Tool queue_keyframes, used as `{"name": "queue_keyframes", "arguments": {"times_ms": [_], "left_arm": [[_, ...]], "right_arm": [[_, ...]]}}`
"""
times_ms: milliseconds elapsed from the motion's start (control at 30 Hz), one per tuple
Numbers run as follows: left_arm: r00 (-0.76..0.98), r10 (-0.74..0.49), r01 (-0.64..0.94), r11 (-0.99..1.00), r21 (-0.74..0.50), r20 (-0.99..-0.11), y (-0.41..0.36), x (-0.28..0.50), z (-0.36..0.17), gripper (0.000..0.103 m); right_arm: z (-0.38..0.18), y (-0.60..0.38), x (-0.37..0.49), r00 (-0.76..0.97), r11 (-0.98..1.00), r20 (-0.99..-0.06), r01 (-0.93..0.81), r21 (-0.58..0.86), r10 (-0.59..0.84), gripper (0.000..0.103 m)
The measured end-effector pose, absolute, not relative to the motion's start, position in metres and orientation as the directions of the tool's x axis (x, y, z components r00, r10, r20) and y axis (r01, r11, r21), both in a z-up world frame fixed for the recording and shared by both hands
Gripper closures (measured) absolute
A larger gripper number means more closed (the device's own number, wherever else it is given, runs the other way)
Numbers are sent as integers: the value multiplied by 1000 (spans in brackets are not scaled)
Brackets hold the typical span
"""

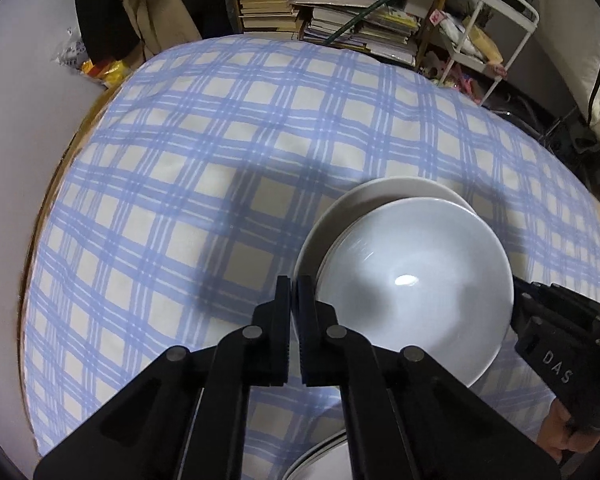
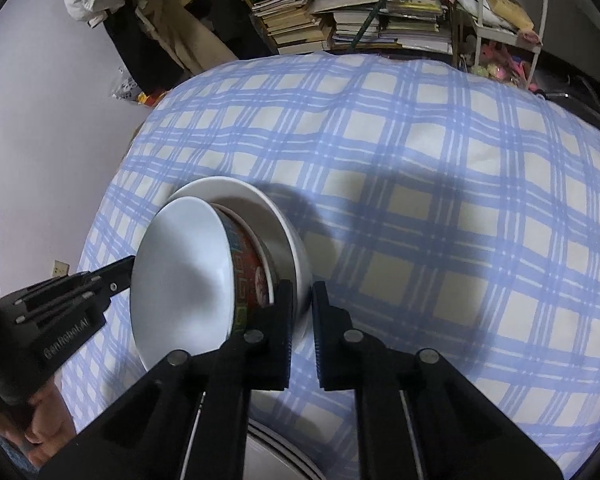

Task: Organize plates and bowls
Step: 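Carry the nested bowls with both tools onto the cherry plate stack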

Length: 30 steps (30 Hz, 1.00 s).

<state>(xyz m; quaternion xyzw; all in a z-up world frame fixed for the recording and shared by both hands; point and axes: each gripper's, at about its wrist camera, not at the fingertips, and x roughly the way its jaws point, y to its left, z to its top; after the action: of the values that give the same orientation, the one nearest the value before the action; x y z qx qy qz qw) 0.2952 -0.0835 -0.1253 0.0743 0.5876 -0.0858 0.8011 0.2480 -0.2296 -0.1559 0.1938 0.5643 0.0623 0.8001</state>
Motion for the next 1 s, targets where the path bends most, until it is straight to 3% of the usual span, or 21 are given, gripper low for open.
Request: {"name": "queue_keyframes", "arguments": {"times_ms": [167, 1000], "left_arm": [[251, -105, 201, 978, -54, -962, -75, 301, -126, 101], [291, -106, 179, 982, -54, -951, -76, 283, -94, 102]], "right_arm": [[-160, -234, 246, 357, 900, -869, 139, 413, 343, 91], [-124, -234, 230, 424, 889, -852, 191, 417, 308, 91]]}}
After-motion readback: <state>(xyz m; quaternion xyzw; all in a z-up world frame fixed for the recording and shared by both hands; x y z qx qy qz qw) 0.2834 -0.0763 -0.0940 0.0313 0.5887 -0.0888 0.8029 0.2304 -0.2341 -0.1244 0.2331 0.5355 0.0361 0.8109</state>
